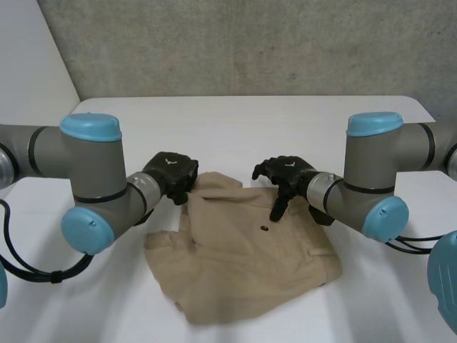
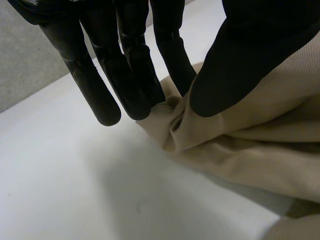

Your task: Fold the shorts.

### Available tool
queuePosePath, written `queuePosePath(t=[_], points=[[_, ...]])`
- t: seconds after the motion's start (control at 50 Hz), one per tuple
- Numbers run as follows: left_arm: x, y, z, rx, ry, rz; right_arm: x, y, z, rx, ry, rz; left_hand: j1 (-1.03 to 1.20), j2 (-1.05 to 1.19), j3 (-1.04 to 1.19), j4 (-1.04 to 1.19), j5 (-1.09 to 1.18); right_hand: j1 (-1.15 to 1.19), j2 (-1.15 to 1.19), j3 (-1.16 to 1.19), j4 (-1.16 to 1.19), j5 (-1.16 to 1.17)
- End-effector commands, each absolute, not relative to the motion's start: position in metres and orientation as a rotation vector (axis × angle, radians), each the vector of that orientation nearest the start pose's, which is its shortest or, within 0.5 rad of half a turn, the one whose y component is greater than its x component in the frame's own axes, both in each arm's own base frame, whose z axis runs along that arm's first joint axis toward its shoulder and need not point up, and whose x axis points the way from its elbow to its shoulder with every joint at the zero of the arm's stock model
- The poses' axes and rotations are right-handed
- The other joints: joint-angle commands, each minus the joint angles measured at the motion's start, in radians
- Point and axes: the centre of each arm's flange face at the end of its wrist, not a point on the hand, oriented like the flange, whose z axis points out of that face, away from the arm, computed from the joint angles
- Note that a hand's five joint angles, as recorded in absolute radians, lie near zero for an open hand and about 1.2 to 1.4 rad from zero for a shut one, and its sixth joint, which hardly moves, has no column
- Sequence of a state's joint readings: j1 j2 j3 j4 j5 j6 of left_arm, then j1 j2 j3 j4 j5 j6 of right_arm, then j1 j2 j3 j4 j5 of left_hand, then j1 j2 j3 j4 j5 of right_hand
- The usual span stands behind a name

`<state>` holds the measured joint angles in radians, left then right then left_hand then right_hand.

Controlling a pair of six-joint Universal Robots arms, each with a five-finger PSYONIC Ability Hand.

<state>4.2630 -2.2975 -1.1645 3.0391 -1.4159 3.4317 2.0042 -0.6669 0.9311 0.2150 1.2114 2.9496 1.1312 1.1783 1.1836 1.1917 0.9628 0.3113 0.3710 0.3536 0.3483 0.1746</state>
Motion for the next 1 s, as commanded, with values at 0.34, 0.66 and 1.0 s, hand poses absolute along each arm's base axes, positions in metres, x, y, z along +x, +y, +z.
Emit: queuePosePath(t=[0.34, 0.66, 1.0], points=[[-0.306, -0.292, 0.227, 1.112, 2.391, -2.098, 0.329, -0.331, 0.147, -0.956, 2.143, -1.429, 0.265, 0.218, 0.213, 0.205, 0.259, 1.085, 1.025, 1.043, 1.048, 1.047], [-0.322, -0.334, 0.375, 0.63, 1.577, -2.838, 0.321, -0.338, 0.379, -0.723, 1.329, -2.633, 0.265, 0.218, 0.213, 0.205, 0.259, 1.085, 1.025, 1.043, 1.048, 1.047], [-0.312, -0.253, 0.355, 0.695, 1.605, -2.867, 0.305, -0.306, 0.341, -0.821, 1.56, -2.49, 0.265, 0.218, 0.213, 0.205, 0.259, 1.085, 1.025, 1.043, 1.048, 1.047]])
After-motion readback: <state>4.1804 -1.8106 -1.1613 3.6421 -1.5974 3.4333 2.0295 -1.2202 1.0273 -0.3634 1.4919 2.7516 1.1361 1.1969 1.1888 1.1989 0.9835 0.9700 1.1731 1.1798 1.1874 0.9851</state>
